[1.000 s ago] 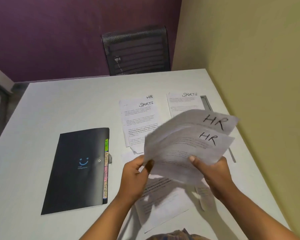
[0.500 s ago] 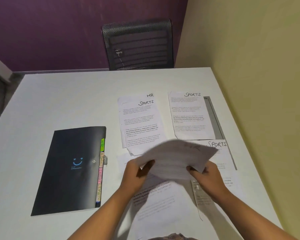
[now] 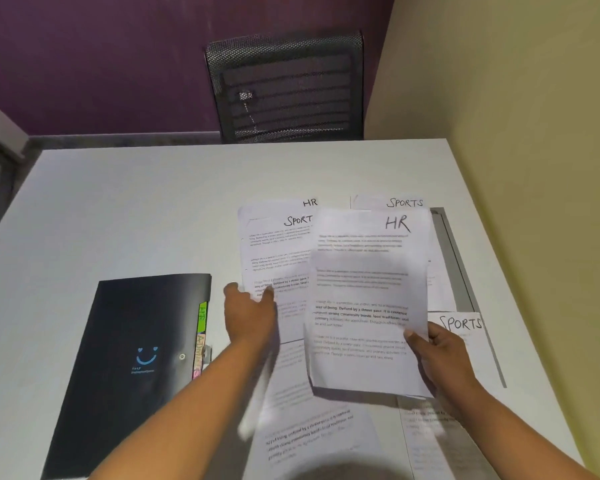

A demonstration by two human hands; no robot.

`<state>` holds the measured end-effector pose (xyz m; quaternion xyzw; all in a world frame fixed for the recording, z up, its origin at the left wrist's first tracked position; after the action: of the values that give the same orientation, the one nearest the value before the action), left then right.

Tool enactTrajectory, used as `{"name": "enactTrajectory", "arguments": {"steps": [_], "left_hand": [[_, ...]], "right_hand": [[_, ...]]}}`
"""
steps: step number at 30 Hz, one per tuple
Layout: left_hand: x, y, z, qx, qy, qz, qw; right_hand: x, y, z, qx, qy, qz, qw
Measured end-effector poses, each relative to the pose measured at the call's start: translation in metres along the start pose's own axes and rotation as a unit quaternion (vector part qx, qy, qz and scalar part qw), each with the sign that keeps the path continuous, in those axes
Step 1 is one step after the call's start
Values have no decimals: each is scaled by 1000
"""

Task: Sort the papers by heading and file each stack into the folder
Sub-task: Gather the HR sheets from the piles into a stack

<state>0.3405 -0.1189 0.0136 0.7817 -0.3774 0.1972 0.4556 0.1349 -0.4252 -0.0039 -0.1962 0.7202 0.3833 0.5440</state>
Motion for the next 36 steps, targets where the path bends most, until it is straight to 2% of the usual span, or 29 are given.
{"name": "enactTrajectory", "arguments": {"steps": [3,8,14,17,22,25,29,36], "left_hand": [[6,-31,3,62,-98,5,993],[10,-63,24,74,-255,-11,964],[9,-82,43,-31,-146,-83,985],[9,-90,44,-75,-85,-64,992],[23,-79,43,-110,-57,-22,992],[28,-74,38,-117,-65,12,991],[34,-68,26,-101,-16,46,994],[54,-62,-13,-72,22,117,990]], "right_hand": [[10,-8,1,9,-13,37,999],[23,-21,0,40,-14,65,997],[34,-24,-5,47,-5,75,996],[41,-21,-4,47,-2,83,995],[45,-16,2,39,19,85,995],[51,-18,6,17,64,77,995],[59,-22,15,-19,134,62,989],[63,-29,16,-9,166,68,984]]}}
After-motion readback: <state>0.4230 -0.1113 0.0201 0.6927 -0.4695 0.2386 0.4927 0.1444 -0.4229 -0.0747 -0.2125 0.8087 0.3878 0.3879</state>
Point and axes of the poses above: each hand's wrist, its own y-axis away from the middle knuckle, its own z-axis out of the palm, x = y × z, the point moved 10 cm from there along -y, towards the middle knuckle, and after that the axes turned 13 degrees about -z, right-handed, at the moved point
